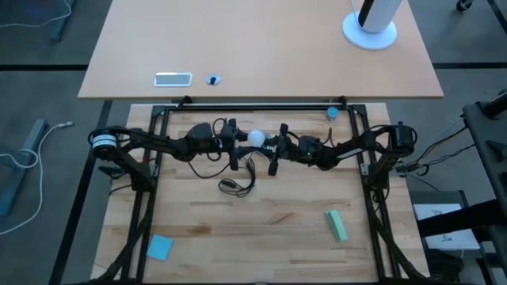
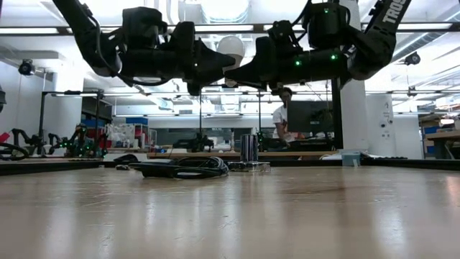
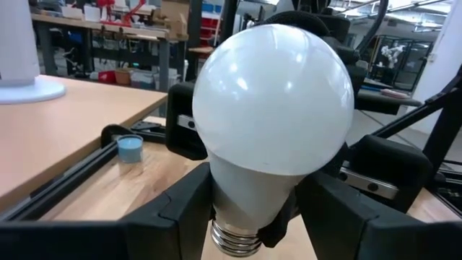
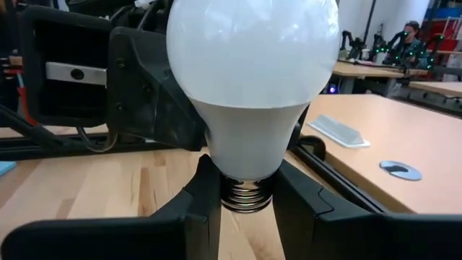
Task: Screw lightbulb
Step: Insert the lightbulb into the lamp
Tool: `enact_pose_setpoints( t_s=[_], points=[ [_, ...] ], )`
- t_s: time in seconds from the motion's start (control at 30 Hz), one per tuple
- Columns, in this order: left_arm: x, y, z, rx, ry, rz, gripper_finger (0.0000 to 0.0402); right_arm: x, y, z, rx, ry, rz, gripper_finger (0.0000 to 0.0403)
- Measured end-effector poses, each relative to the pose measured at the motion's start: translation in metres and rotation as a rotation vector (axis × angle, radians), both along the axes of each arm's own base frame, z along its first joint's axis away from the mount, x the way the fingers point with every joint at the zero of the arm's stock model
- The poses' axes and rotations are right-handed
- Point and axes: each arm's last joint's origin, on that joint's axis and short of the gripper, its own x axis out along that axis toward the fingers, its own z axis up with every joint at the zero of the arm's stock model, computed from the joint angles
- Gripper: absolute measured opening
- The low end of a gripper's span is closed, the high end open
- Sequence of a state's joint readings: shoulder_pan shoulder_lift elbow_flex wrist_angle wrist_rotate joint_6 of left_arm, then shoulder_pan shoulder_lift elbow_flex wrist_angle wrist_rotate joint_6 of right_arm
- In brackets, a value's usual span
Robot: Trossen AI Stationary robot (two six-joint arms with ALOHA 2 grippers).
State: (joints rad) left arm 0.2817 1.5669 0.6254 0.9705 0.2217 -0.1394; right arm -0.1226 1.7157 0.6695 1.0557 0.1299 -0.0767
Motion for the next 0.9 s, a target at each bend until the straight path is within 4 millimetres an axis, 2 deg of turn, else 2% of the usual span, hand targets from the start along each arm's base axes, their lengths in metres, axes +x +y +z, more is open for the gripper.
enact_pose_setpoints(
  t_s=[0.13, 0.33, 0.43, 0.63, 0.9],
  points=[
    [0.0, 0.0, -0.001, -0.004, 0.009, 0.013, 0.0167, 0.0, 0.0, -0.002, 0.027, 0.013, 0.001, 0.0083],
    [0.0, 0.0, 0.0, -0.02, -0.002, 0.016, 0.0159, 0.001, 0.001, -0.004, 0.034, 0.035, 0.001, 0.0173],
    [0.0, 0.0, 0.0, -0.021, 0.003, 0.016, 0.0158, 0.001, 0.0, -0.004, 0.032, 0.047, -0.017, 0.0193],
    [0.0, 0.0, -0.001, -0.019, 0.004, 0.018, 0.0158, 0.002, -0.001, -0.008, 0.04, 0.097, -0.026, 0.0187],
    [-0.001, 0.0, -0.004, -0.023, 0.024, 0.019, 0.0158, -0.005, -0.003, -0.018, 0.057, 0.278, -0.115, 0.0163]
  ],
)
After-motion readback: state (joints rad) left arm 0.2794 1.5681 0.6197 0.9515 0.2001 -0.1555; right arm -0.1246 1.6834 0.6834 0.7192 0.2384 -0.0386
